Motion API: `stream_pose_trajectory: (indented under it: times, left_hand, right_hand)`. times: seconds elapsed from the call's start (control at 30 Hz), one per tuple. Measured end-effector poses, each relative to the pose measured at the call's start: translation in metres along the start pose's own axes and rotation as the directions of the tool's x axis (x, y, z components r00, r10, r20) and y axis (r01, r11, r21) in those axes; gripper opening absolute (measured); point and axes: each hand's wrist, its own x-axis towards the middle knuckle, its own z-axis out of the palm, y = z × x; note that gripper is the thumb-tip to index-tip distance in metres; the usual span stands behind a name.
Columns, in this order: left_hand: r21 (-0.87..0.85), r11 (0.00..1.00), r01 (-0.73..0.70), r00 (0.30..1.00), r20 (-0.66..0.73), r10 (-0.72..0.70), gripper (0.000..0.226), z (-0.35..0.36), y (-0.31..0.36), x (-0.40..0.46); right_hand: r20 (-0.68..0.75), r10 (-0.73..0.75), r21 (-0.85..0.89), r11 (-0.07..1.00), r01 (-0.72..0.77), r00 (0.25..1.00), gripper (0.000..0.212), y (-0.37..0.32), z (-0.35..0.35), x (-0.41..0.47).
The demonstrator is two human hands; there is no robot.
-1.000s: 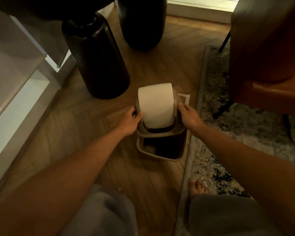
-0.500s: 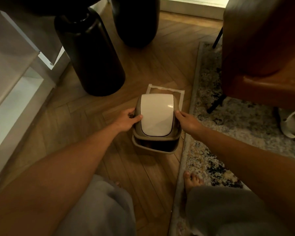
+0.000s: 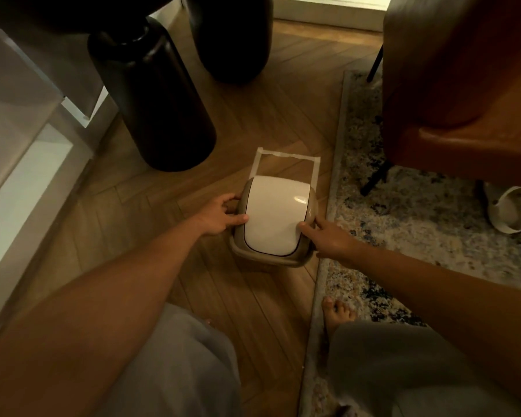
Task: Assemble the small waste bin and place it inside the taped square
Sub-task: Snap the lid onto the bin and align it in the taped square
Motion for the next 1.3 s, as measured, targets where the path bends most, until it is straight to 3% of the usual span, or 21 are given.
stream_pose_trajectory:
  times: [0.3,0.73,0.93,1.13,1.3]
  left_hand:
    - [0.033,0.998,0.045,0.999,0.027,-0.046,0.083,-0.002,-0.006,-0.004]
    - [0.188,0.982,0.030,0.996,0.074,-0.045,0.070,-0.004,-0.005,0.004]
    - [0.184,0.983,0.011,0.995,0.092,-0.028,0.070,-0.003,-0.009,0.008]
    - [0.188,0.982,-0.014,0.995,0.098,-0.005,0.070,-0.004,-0.011,0.007]
    - [0.376,0.925,-0.059,0.997,0.071,0.034,0.085,-0.006,-0.014,0.003]
  right_hand:
    - [-0.020,-0.066,-0.114,0.991,0.063,0.998,0.058,0.005,0.005,0.000]
    - [0.117,-0.122,-0.104,0.986,0.134,0.986,0.045,0.012,-0.006,0.001]
    - [0.168,-0.214,-0.096,0.968,0.232,0.962,0.049,0.014,-0.005,-0.001]
    - [0.155,-0.215,-0.161,0.958,0.239,0.964,0.054,0.016,-0.004,0.007]
    - [0.009,-0.275,-0.273,0.924,0.267,0.961,0.072,0.021,-0.005,0.009]
